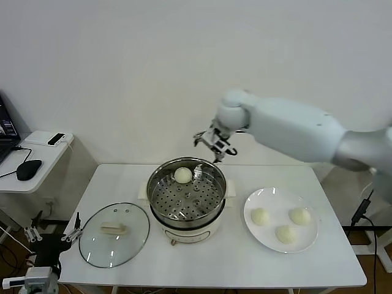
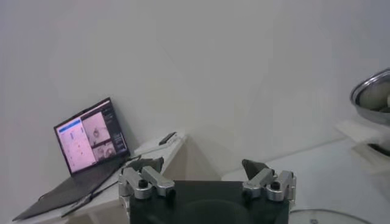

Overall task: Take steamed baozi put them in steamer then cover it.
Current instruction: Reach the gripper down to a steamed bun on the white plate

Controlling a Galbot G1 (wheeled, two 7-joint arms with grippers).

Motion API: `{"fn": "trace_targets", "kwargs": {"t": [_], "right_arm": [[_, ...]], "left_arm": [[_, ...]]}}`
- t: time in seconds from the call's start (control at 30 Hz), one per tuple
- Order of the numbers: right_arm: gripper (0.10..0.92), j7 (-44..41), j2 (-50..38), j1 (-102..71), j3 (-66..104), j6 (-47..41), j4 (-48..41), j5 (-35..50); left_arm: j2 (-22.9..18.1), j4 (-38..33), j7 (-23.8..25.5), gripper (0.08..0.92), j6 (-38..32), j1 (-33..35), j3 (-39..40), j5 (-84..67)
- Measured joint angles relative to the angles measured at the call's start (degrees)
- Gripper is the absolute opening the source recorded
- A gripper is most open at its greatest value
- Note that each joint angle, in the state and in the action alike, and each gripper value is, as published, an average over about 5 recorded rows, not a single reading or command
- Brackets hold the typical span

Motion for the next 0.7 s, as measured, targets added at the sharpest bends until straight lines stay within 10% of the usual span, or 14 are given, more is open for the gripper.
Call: {"fn": "trace_targets", "kwargs": {"t": [0.7], "right_arm": [[0.823,-0.29,-28.32,-18.93,11.43,-16.33,14.59,-0.14]], "left_arm": [[2.35,0.73,1.43,0.823,0.71,-1.71,-0.01,-0.80]]}}
